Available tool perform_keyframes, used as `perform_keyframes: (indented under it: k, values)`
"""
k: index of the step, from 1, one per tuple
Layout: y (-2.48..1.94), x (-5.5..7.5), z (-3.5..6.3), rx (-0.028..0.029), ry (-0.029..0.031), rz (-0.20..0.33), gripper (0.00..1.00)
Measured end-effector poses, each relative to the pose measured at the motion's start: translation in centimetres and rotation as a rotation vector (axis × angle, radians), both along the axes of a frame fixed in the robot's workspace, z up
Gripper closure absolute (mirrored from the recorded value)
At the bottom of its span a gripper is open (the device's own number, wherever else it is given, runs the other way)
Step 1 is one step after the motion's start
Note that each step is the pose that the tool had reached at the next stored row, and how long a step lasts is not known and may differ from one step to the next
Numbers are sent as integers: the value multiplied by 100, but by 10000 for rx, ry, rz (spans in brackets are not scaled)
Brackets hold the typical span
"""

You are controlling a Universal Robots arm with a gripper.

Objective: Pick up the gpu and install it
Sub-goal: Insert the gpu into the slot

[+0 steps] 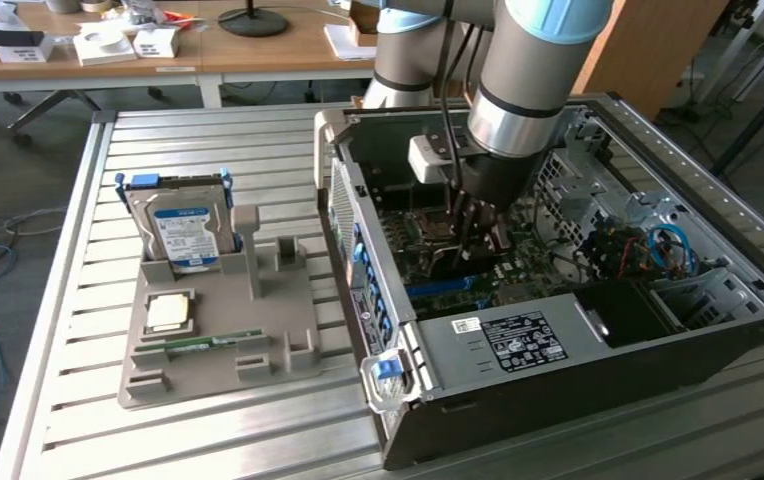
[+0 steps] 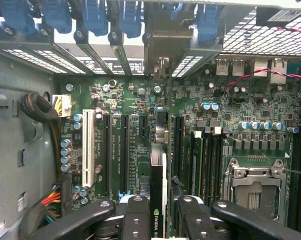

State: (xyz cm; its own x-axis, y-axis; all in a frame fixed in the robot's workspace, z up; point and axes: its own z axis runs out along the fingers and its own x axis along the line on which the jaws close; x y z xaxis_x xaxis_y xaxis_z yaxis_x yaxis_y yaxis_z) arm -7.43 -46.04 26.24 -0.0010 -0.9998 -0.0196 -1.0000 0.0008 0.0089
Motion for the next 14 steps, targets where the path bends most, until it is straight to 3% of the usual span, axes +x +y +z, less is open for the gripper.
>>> perform_keyframes:
  k: [14]
  values:
    - [0,0,-34,0,0,0,74]
